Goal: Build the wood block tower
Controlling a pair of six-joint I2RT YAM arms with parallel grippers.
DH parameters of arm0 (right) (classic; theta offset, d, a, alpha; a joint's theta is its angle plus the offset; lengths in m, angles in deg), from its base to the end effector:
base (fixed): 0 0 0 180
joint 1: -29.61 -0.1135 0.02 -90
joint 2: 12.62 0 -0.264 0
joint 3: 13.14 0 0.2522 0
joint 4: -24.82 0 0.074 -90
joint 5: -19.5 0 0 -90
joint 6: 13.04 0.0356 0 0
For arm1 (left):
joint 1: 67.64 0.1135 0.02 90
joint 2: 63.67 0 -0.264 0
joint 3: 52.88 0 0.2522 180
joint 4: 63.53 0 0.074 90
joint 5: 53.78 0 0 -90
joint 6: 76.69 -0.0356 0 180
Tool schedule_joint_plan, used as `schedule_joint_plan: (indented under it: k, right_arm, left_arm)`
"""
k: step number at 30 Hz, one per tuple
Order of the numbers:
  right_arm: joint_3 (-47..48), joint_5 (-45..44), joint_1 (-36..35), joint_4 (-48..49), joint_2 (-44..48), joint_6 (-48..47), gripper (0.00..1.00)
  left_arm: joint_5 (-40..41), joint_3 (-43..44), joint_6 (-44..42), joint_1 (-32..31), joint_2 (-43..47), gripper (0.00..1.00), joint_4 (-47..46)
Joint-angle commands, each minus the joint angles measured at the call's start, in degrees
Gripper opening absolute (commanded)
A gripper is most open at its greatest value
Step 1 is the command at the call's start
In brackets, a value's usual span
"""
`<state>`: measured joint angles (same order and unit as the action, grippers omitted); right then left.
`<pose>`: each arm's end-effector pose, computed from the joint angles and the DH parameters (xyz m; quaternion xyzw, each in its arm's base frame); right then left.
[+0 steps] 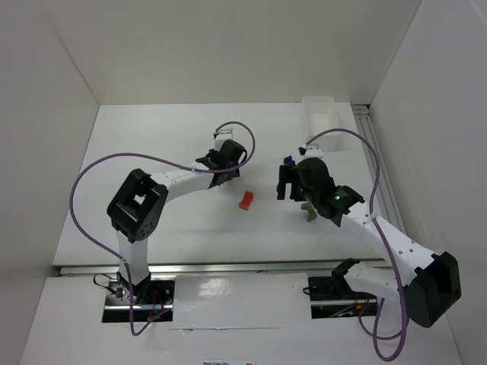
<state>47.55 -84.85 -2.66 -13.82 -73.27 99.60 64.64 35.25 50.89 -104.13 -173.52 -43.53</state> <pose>0.1971 0.1141 0.2761 -0.0211 0.8954 0.0985 0.4337 0.3498 -0.2377 0.1984 -0.1088 0.8836 -0.0600 0.4514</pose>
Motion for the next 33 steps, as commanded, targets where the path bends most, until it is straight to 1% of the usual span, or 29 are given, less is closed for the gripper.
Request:
schedule_joint_plan:
  k: [1, 2, 4, 8, 10, 13, 14, 15, 16, 17, 18, 19, 21, 22, 24, 25, 28, 30, 31, 33]
  right_arm:
    - [1.1, 0.5, 0.4, 0.8, -0.7, -0.7, 0.97]
    - [1.1, 0.6, 0.4, 0.8, -0.7, -0.7, 0.97]
    - [1.1, 0.6, 0.4, 0.8, -0.7, -0.7, 0.97]
    - [1.1, 0.6, 0.4, 1.3, -0.7, -0.7, 0.97]
    - [1.1, 0.6, 0.4, 1.3, -0.7, -0.7, 0.97]
    - [1.1, 0.6, 0.4, 1.3, -0.2, -0.7, 0.97]
    - [1.1, 1.2, 0.4, 1.3, -0.2, -0.7, 0.97]
    - [1.1, 1.2, 0.4, 1.3, -0.2, -0.7, 0.97]
    - [1.1, 1.2, 0.4, 1.3, -0.2, -0.7, 0.97]
    - [1.1, 1.2, 0.4, 1.3, -0.2, -0.7, 0.99]
    - [1.1, 1.7, 0.4, 1.3, -0.2, -0.7, 0.99]
    - [1.1, 1.7, 0.9, 1.3, -0.8, -0.7, 0.99]
    - [1.1, 3.1, 0.9, 1.3, -1.3, -0.7, 0.99]
    - [1.1, 3.1, 0.9, 1.3, -1.9, -0.7, 0.99]
    - [1.1, 4.1, 0.9, 1.3, -2.7, -0.7, 0.99]
    - [1.1, 4.2, 0.9, 1.3, -3.6, -0.7, 0.99]
    - [1.7, 7.2, 0.9, 1.9, -6.5, -1.2, 0.99]
    - [2.5, 6.4, 1.5, 0.9, -9.0, -0.5, 0.99]
    - [3.2, 4.9, 1.5, -0.2, -12.4, 0.2, 0.99]
    - [5.7, 4.3, 2.8, -3.1, -16.0, 1.6, 0.99]
  left_arm:
    - [0.5, 0.7, 1.6, -0.4, -1.5, 0.56, 2.9]
    - [0.5, 0.7, 1.6, -0.4, -1.5, 0.61, 2.9]
    - [0.5, 1.2, 1.6, -0.4, -1.5, 0.61, 2.9]
    - [0.5, 1.2, 1.6, -0.4, -1.5, 0.66, 3.5]
    - [0.5, 1.7, 1.6, -0.4, -0.9, 0.76, 4.0]
    - [1.2, 1.7, 1.1, -1.0, 1.6, 0.82, 4.6]
    - [1.8, 1.7, 1.1, -1.0, 2.4, 0.86, 4.6]
    - [2.9, 1.7, 1.1, -1.0, 4.4, 0.88, 5.2]
    - [3.9, 1.1, 1.1, -2.3, 5.7, 0.9, 5.7]
    - [5.0, 0.6, 1.1, -3.0, 7.0, 0.91, 5.7]
    - [6.1, -0.6, 1.1, -3.5, 8.4, 0.93, 7.6]
    - [6.6, -1.4, 2.0, -4.0, 11.7, 0.93, 7.6]
    - [6.6, -3.0, 2.7, -4.7, 15.3, 0.93, 10.0]
    - [4.9, -3.0, 2.7, -4.7, 16.8, 0.93, 11.7]
    - [4.9, -1.3, 2.7, -4.7, 20.8, 0.93, 16.1]
    - [6.0, 0.4, 3.5, -4.7, 21.9, 0.93, 21.0]
    - [7.8, 1.8, 4.1, -4.7, 26.8, 0.92, 26.2]
    - [6.5, 1.8, 4.7, -2.5, 29.2, 0.89, 29.3]
    - [5.7, 0.5, 5.2, -1.6, 31.7, 0.89, 30.1]
    - [3.3, -0.8, 5.8, 0.9, 34.0, 0.85, 32.2]
